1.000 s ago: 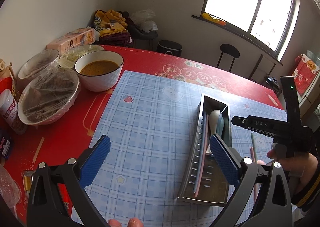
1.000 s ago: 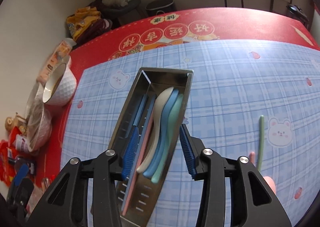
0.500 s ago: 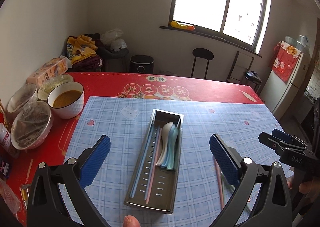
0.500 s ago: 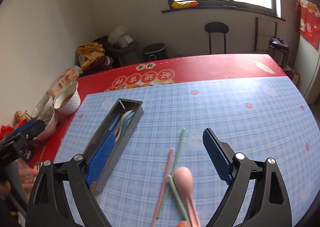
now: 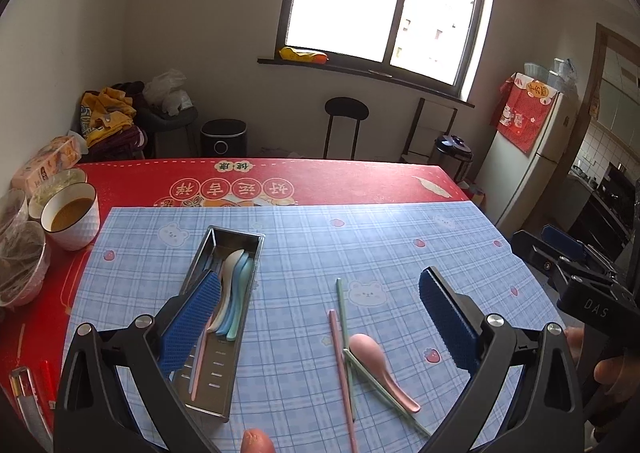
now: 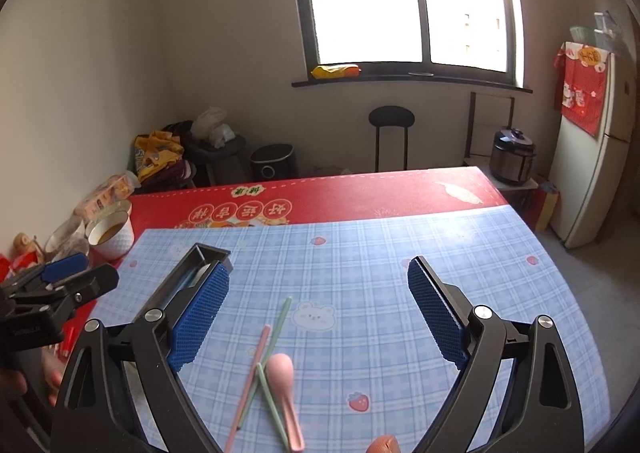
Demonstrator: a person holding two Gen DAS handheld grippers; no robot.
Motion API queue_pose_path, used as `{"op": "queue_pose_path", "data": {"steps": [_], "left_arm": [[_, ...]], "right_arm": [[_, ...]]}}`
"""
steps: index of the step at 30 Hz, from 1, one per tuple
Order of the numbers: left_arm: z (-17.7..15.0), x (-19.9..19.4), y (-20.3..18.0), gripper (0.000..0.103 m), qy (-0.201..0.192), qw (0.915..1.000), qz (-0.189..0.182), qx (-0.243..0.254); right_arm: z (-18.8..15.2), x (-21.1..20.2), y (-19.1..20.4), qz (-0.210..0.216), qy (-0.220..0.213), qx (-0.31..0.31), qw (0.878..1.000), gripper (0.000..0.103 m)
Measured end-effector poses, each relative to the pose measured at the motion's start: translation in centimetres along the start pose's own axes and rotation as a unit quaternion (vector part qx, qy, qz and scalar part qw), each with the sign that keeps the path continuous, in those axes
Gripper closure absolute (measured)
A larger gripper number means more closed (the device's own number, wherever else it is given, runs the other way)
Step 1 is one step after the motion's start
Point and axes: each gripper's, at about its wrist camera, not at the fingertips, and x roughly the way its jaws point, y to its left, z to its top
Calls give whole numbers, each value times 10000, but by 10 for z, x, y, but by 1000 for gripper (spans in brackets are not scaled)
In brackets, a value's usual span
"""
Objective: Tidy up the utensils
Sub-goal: 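Pull both open tools back from the caddy toward the remaining utensils, then lower the left tool onto the pink chopstick and close on it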
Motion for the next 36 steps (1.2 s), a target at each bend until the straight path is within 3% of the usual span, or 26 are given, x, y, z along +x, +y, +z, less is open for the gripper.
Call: {"op": "queue_pose_path", "data": {"steps": [7,12,14,19,23,25,29,36], "left_arm": [[-13,6,-24,6,36,9990,393,225],[-31,27,-28,10,464,9979,446,103],[-43,41,-27,23,771,9960,457,58],[-83,77,-21,45,1566,9868,385,-161],[-107,104,-20,75,2049,9779,319,-279],[-116,115,-20,84,2190,9748,321,-282],[-130,131,-22,89,2404,9699,210,-338],[-125,156,-16,94,2476,9678,282,-354]], "right_arm": [[-14,-1,-23,-64,-25,-1,10000,15],[-26,9,-40,48,183,175,9997,15],[-33,14,-49,86,285,278,9992,15],[-50,28,-63,4,605,221,9979,15],[-62,41,-73,8,981,243,9949,15],[-68,45,-78,6,1119,239,9934,15],[-76,53,-87,-41,1300,215,9913,15],[-85,59,-100,-47,1480,329,9884,15]]}}
